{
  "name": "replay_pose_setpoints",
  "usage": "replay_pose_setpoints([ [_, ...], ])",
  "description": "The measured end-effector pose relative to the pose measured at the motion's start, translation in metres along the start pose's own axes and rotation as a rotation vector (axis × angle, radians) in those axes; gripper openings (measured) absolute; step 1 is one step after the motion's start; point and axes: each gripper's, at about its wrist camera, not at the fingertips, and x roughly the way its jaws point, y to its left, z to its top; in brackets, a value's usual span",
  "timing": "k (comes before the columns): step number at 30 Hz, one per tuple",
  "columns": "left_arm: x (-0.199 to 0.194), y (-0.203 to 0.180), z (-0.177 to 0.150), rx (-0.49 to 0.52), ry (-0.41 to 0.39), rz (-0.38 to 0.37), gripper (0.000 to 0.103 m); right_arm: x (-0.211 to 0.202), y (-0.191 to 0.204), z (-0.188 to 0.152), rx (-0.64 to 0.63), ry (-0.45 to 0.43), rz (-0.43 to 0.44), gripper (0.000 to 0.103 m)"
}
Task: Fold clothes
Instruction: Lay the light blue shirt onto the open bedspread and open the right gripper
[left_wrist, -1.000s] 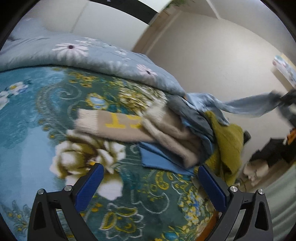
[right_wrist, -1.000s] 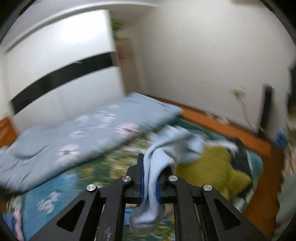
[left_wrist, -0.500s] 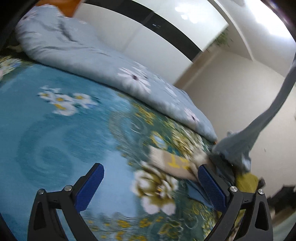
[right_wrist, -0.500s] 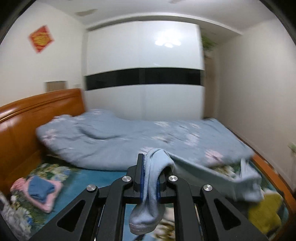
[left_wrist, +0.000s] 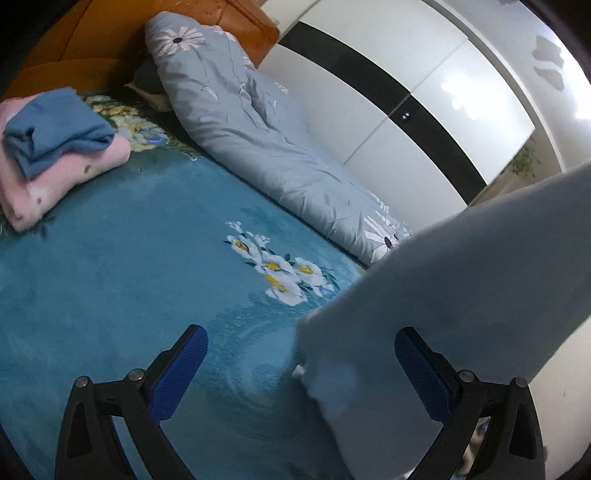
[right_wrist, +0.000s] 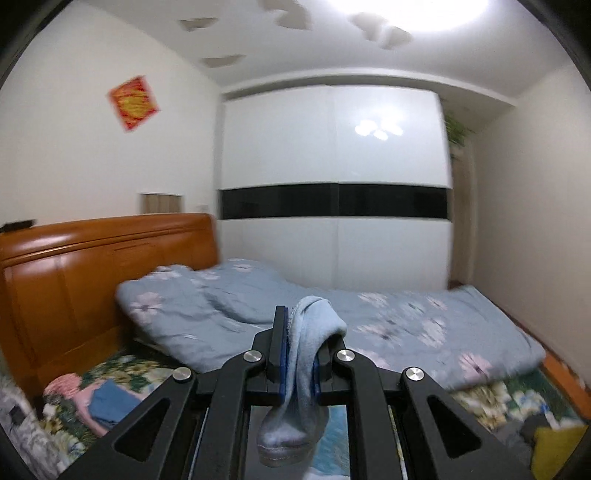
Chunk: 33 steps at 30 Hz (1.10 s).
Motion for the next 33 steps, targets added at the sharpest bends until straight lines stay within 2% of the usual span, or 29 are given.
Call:
replay_pose_setpoints([
  [3, 0.002, 0.002, -0.001, 0.048, 0.005, 0.017, 0.103, 0.008, -0.057, -0.029, 0.088, 0.031, -0.127, 0.01],
  [6, 0.011, 0.007, -0.003, 0.037, 0.048, 0.008, 0.103, 0.016, -0.13, -0.085, 0.175, 0.137, -0.316, 0.01],
  [10, 0.021, 0.008, -0.009, 0.029, 0.101, 0.002, 0.103, 0.01, -0.215, -0.186, 0.288, 0.36, -0.531, 0.011],
  [13, 0.027, 0.007, -0.016, 0.049, 0.121, 0.023, 0.103, -0.001, -0.255, -0.261, 0.325, 0.509, -0.616, 0.011],
  [18, 0.041, 0.002, -0.035, 0.111, 0.19, 0.048, 0.103, -0.021, -0.288, -0.329, 0.397, 0.615, -0.637, 0.011],
  [20, 0.046, 0.0, -0.041, 0.135, 0.213, 0.059, 0.103, -0.036, -0.295, -0.335, 0.407, 0.605, -0.628, 0.013],
  [22, 0.048, 0.0, -0.043, 0.144, 0.218, 0.074, 0.103, -0.045, -0.297, -0.335, 0.402, 0.599, -0.605, 0.028],
  [23, 0.048, 0.0, -0.043, 0.143, 0.214, 0.081, 0.103, -0.047, -0.292, -0.333, 0.368, 0.591, -0.595, 0.04],
  [27, 0.047, -0.007, -0.044, 0.174, 0.199, 0.104, 0.103, -0.049, -0.274, -0.326, 0.246, 0.555, -0.547, 0.065],
  [28, 0.047, -0.011, -0.045, 0.193, 0.196, 0.113, 0.103, -0.046, -0.272, -0.324, 0.243, 0.529, -0.535, 0.067],
  [31, 0.046, -0.02, -0.047, 0.234, 0.184, 0.133, 0.103, -0.037, -0.272, -0.321, 0.309, 0.444, -0.576, 0.071],
  [33, 0.045, -0.025, -0.048, 0.252, 0.172, 0.142, 0.103, -0.026, -0.264, -0.317, 0.326, 0.41, -0.531, 0.072],
])
